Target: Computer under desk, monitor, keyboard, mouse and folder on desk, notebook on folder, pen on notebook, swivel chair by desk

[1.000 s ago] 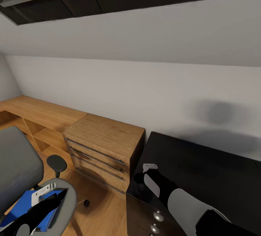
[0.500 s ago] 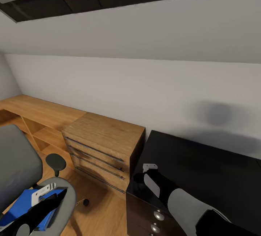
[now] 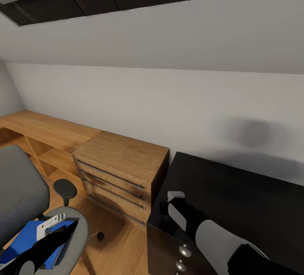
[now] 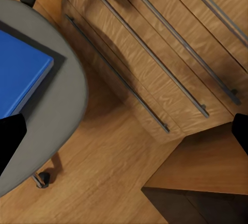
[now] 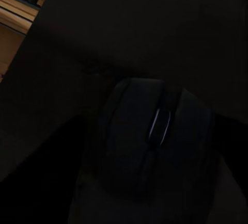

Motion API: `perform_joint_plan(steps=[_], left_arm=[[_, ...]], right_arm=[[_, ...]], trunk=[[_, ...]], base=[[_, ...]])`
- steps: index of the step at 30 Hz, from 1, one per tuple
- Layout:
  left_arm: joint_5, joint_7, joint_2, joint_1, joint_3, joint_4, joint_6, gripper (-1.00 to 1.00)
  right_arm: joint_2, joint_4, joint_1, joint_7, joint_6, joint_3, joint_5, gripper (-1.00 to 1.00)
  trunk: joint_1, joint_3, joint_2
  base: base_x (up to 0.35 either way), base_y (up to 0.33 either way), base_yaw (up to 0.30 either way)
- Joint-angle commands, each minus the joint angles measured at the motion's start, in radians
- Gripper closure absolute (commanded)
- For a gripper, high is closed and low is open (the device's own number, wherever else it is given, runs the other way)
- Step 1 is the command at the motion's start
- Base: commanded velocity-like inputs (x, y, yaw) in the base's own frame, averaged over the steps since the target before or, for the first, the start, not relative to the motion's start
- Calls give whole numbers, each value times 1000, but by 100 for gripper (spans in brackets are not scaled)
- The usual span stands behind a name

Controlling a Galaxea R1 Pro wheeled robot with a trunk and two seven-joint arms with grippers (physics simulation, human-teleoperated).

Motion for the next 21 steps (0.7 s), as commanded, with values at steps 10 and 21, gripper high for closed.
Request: perform_joint_plan(steps=[10, 21], left_arm=[[6, 2, 0, 0, 1, -2, 5, -100], [6, 2, 0, 0, 1, -2, 5, -100]], right_arm=[[0, 5, 0, -8, 1, 4, -30, 100], [0, 4, 0, -8, -2, 4, -29, 100]], trunk=[[0, -1, -1], [0, -1, -1]], base=[[0, 0, 0], [0, 0, 0]])
